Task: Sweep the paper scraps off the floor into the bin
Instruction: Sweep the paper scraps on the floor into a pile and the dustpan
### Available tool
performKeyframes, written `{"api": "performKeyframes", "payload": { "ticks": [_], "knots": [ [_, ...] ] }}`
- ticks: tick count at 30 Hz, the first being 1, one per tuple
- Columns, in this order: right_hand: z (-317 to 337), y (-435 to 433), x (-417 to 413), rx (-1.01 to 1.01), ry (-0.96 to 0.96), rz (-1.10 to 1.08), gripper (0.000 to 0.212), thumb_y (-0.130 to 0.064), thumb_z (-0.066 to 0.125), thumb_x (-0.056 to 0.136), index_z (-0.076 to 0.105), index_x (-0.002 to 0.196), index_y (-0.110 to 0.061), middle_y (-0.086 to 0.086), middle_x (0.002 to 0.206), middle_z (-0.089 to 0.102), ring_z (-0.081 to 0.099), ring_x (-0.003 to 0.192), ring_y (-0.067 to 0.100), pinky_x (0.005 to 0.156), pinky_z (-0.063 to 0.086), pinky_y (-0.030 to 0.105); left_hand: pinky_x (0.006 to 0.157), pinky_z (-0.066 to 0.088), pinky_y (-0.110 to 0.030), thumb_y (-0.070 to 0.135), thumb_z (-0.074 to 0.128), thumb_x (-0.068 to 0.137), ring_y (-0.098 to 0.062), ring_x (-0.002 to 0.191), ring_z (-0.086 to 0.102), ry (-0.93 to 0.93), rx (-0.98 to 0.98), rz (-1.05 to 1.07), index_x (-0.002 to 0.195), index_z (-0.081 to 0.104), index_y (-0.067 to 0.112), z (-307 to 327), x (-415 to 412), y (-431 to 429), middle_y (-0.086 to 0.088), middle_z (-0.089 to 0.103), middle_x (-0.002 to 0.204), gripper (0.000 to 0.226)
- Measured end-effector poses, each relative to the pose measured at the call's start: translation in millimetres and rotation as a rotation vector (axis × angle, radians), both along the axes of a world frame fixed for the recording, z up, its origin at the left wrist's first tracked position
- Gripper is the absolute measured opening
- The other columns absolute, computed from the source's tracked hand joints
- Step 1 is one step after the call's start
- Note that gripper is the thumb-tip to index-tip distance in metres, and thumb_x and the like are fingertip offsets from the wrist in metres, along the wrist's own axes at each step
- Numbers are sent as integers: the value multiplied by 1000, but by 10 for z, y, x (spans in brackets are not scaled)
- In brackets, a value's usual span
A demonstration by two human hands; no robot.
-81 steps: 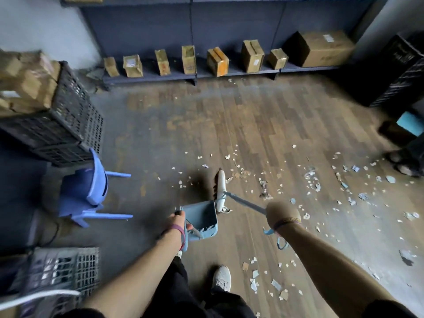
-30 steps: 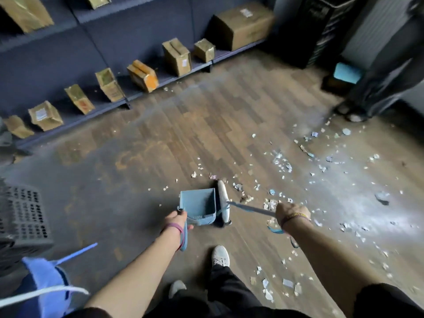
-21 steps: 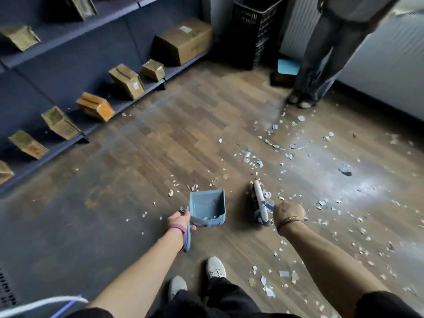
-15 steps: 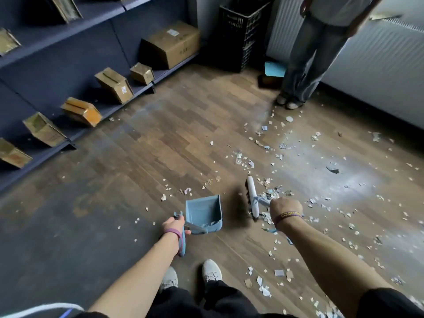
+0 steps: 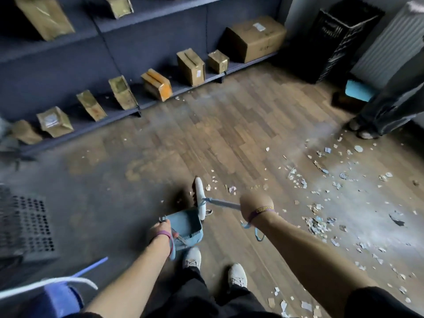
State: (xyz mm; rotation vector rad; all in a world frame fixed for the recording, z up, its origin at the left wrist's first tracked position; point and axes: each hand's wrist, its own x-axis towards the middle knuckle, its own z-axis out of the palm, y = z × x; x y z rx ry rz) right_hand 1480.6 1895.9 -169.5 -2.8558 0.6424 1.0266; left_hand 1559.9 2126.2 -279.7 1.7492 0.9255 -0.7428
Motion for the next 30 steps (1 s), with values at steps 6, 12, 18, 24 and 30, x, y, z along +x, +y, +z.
{"api": "performKeyframes", "payload": {
  "ticks": [6, 12, 18, 24, 30],
  "knots": [
    [-77, 889, 951, 36, -14, 239, 35, -12, 48, 91, 57, 125, -12, 6, 125, 62, 60, 115, 26, 86, 50, 34, 29, 41, -19, 20, 47, 98, -12, 20, 48, -14, 67, 125, 102, 55, 2, -28, 594, 1132, -15, 58, 88, 20],
    [-308, 1432, 1348, 110, 18, 336, 34, -15, 48, 93, 58, 125, -15, 5, 128, 61, 58, 118, 26, 90, 49, 34, 46, 48, -23, 19, 45, 99, -9, 22, 50, -61, 103, 215, 115, 56, 0, -52, 813, 1630, -12, 56, 86, 28],
    [-576, 1353, 1340, 128, 63, 313, 37, -14, 37, 97, 57, 128, -16, 6, 129, 60, 57, 119, 26, 93, 48, 35, 63, 48, -25, 18, 49, 97, -10, 27, 55, -62, 24, 259, 117, 57, 11, -48, 854, 1433, -7, 54, 105, 23],
    [-691, 491, 997, 103, 114, 116, 38, -13, 37, 96, 58, 128, -16, 6, 129, 60, 58, 118, 27, 92, 49, 36, 49, 43, -23, 22, 50, 97, -7, 29, 56, -32, -5, 158, 108, 55, 13, 14, 807, 700, -5, 61, 79, 15],
    [-674, -637, 453, 75, 108, -85, 38, -14, 39, 95, 59, 127, -16, 5, 127, 61, 59, 117, 27, 91, 49, 35, 32, 40, -12, 18, 48, 98, -8, 28, 56, -39, -27, 17, 84, 53, 11, 58, 676, -478, -8, 58, 78, 17]
  ]
}}
